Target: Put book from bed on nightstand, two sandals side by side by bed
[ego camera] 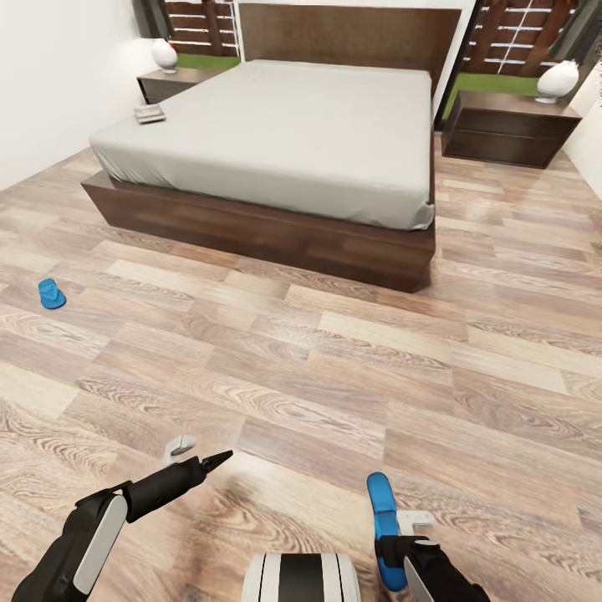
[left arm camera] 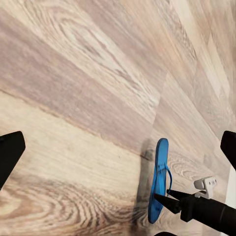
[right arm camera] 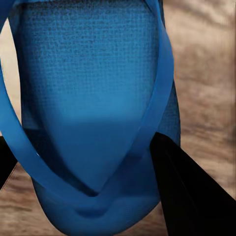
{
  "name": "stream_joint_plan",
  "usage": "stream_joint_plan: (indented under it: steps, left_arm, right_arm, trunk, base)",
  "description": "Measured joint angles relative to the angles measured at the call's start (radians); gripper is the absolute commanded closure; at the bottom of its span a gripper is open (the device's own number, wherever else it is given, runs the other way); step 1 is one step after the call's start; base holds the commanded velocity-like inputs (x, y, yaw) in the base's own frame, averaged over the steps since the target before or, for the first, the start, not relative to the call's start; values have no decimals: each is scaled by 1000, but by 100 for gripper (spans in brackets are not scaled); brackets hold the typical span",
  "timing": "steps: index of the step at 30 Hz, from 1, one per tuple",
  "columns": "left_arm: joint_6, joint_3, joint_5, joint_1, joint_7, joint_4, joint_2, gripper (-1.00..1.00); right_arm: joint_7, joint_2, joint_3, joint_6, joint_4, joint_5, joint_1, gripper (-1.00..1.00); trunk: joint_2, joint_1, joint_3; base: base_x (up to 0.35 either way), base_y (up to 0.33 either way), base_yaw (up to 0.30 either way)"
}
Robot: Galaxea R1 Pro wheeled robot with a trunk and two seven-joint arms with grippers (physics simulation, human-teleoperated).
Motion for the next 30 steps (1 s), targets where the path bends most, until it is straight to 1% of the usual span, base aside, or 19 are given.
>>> stream_joint_plan:
  steps: [30]
  left_arm:
    - [0, 1, 0, 0, 0, 0, 1, -100]
  right_arm:
    - [4, 0, -4, 1, -7, -1, 0, 100]
  trunk:
    - [7, -13, 116]
  base:
    - [0, 0, 0]
